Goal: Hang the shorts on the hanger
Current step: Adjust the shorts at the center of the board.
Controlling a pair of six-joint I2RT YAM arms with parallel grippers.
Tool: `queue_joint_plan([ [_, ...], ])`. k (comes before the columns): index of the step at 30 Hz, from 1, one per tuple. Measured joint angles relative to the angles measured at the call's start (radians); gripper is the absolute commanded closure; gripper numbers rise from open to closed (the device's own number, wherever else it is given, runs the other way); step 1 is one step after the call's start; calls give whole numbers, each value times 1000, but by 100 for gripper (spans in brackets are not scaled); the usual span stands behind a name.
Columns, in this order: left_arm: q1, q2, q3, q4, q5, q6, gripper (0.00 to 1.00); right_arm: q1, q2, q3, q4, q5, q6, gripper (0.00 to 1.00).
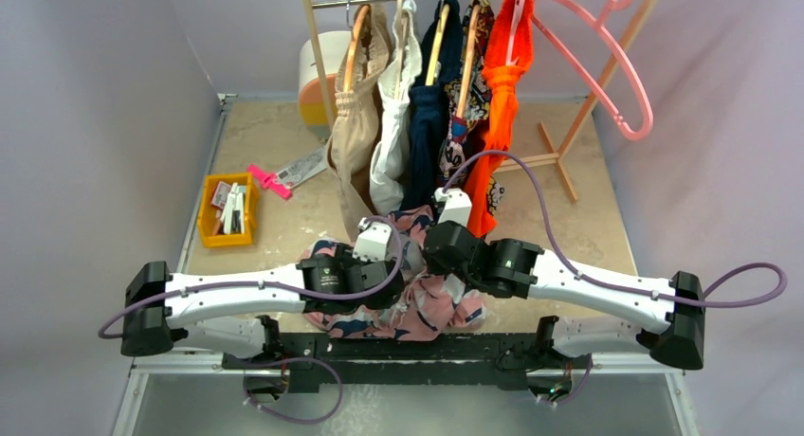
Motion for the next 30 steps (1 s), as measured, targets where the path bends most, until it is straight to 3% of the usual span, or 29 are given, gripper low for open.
queue_joint_plan([
  [5, 0, 44, -36, 46, -32, -33, 24, 0, -23, 0, 10, -2, 0, 100],
  [20, 0, -1, -54, -10, -119, -105, 97, 0, -83, -33, 22, -4, -1, 100],
  [25, 0, -64, -42, -107, -169, -124, 100, 0, -129, -34, 27, -3, -6, 100],
  [30, 0, -119, 74, -224, -239, -123, 100, 0, -180, -34, 33, 1, -28, 100],
])
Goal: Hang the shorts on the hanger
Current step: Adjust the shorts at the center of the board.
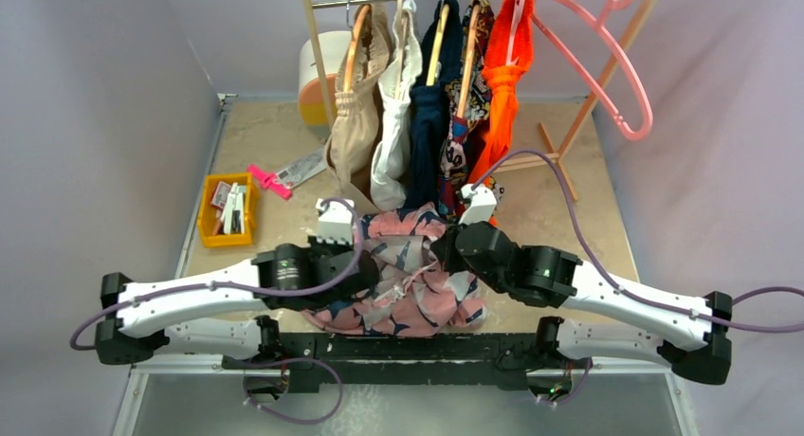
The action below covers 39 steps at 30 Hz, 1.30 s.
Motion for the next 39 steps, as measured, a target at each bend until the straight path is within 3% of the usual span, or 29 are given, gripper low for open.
queue_joint_plan([
  [9, 0, -130, 353, -40, -123, 165, 100, 0, -86, 47, 32, 34, -127, 100],
  [15, 0, -242, 230, 73, -123, 249, 100, 0, -153, -42, 116, 7, -141, 100],
  [20, 0, -200, 40, 123, -91, 249, 100, 0, -122, -145, 129, -49, -118, 100],
  [22, 0, -171, -1, 133, -78, 249, 100, 0, -102, -161, 126, -65, -110, 94],
  [26, 0, -160, -17, 150, -72, 250, 100, 0, -91, -160, 119, -79, -108, 66],
  [29, 0, -162, -17, 164, -72, 251, 100, 0, -84, -138, 97, -77, -119, 54],
  [39, 0, -162, -16, 182, -72, 253, 100, 0, 68, 34, -5, -46, -196, 44],
])
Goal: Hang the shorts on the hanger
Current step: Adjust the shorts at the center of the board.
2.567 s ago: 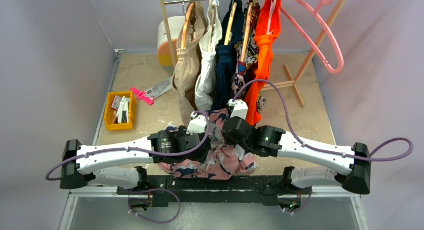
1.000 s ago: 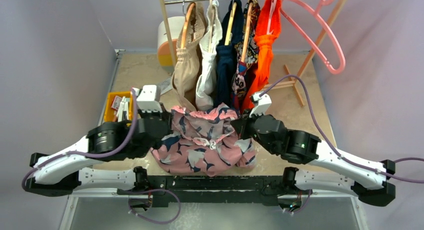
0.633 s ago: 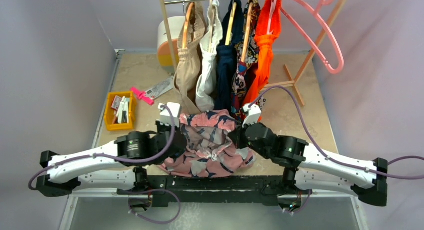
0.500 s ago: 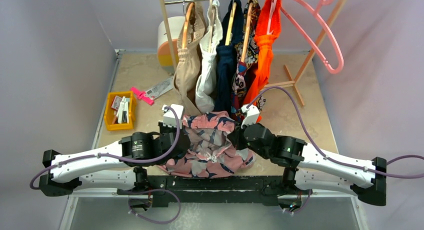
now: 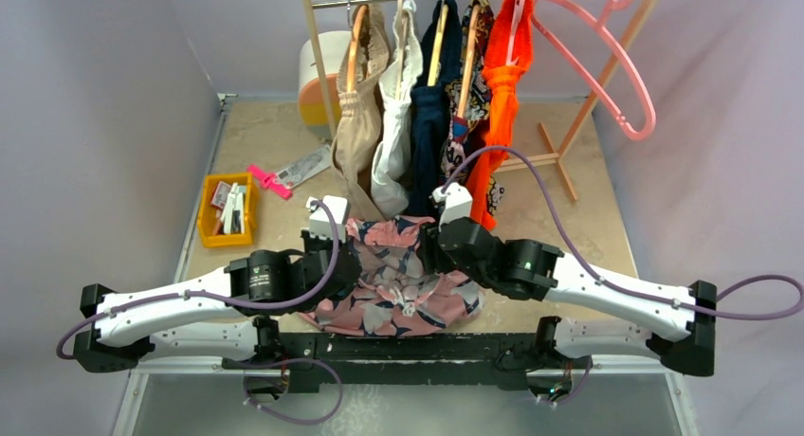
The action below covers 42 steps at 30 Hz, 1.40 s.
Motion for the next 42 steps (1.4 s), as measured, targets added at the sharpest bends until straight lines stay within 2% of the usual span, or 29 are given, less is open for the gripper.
queue_joint_plan([
  [9, 0, 0, 1, 11, 0, 3, 100, 6, 112, 60, -115, 30, -29, 37],
  [21, 0, 0, 2, 10, 0, 6, 100, 27, 210, 136, -250, 89, -31, 40],
  [24, 0, -1, 3, 10, 0, 6, 100, 35, 247, 155, -280, 104, -25, 35],
  [27, 0, -4, 3, 10, 0, 6, 100, 54, 256, 158, -299, 104, -25, 23],
  [30, 0, -5, 5, 10, -1, 6, 100, 68, 233, 158, -291, 93, -47, 21],
  [35, 0, -5, 6, 10, -3, 6, 100, 72, 196, 166, -285, 80, -74, 32],
  [38, 0, -5, 6, 10, -4, 6, 100, 72, 225, 183, -314, 82, -72, 41],
  [42, 0, -5, 6, 9, -4, 6, 100, 72, 279, 188, -340, 83, -64, 45],
])
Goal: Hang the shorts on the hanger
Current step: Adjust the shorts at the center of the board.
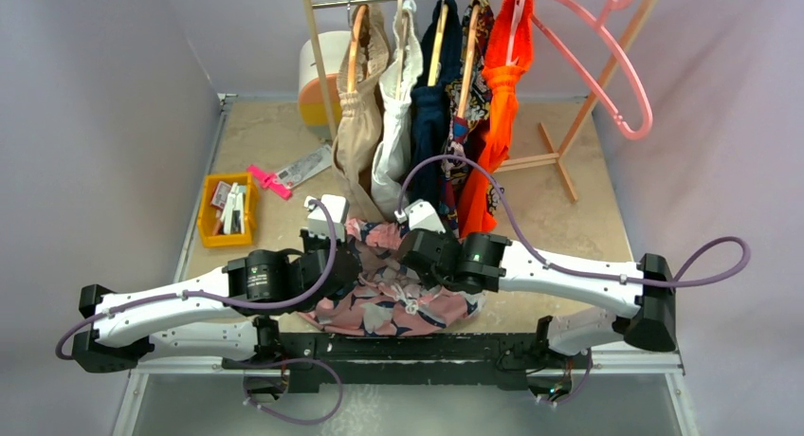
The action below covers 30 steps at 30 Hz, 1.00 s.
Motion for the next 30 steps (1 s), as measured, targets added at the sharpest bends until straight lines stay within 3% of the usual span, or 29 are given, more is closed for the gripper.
queue_joint_plan([
  [4, 0, 0, 0, 0, 0, 0, 100, 0, 29, 0, -23, 7, 8, 53],
  [7, 0, 0, 0, -1, 0, 0, 100, 0, 30, 0, -31, 18, 18, 66],
  [10, 0, 0, 3, -6, 0, 0, 100, 0, 32, 6, -50, 25, 41, 95],
  [11, 0, 0, 8, -11, 0, 0, 100, 0, 34, 13, -64, 30, 53, 100],
  [15, 0, 0, 66, -60, -4, 1, 100, 0, 32, 79, -122, 71, 98, 100],
  [19, 0, -9, 216, -116, -3, 42, 100, 0, -38, 187, -96, 83, 73, 100],
  [26, -1, -101, 536, -109, 4, 151, 100, 2, -460, 247, 362, 31, -105, 100],
  [30, -13, -123, 679, -60, 64, 201, 100, 6, -525, 335, 463, -23, -188, 100],
])
